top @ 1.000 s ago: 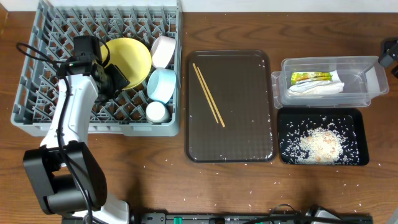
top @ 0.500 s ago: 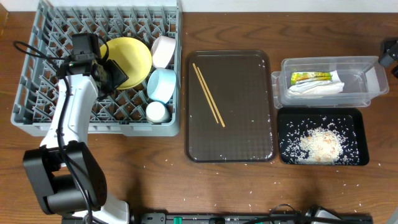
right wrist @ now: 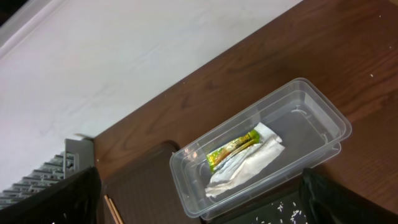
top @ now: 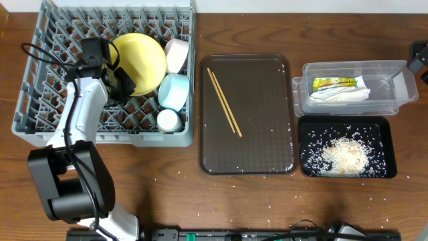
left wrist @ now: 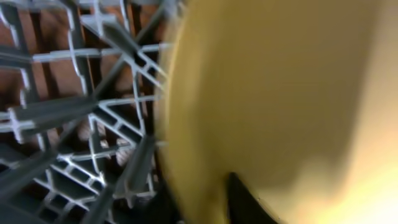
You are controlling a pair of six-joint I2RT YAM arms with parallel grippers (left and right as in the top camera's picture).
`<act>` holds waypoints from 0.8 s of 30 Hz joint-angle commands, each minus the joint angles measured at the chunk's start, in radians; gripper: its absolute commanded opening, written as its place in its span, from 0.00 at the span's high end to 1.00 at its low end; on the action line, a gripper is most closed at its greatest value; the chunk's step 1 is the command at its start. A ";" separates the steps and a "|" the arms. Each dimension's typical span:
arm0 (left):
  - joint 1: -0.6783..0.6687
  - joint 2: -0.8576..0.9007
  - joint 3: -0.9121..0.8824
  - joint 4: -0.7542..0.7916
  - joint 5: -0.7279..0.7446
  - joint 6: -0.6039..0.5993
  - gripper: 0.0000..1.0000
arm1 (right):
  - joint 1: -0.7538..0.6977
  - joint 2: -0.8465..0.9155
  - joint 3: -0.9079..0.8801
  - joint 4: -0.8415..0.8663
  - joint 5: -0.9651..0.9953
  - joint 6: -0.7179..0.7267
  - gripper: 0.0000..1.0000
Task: Sort waste into correct bins and load items into the dishwasher
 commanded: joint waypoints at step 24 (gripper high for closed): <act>0.001 -0.165 -0.008 0.030 -0.235 0.073 0.93 | -0.010 0.002 0.014 -0.001 0.000 0.010 0.01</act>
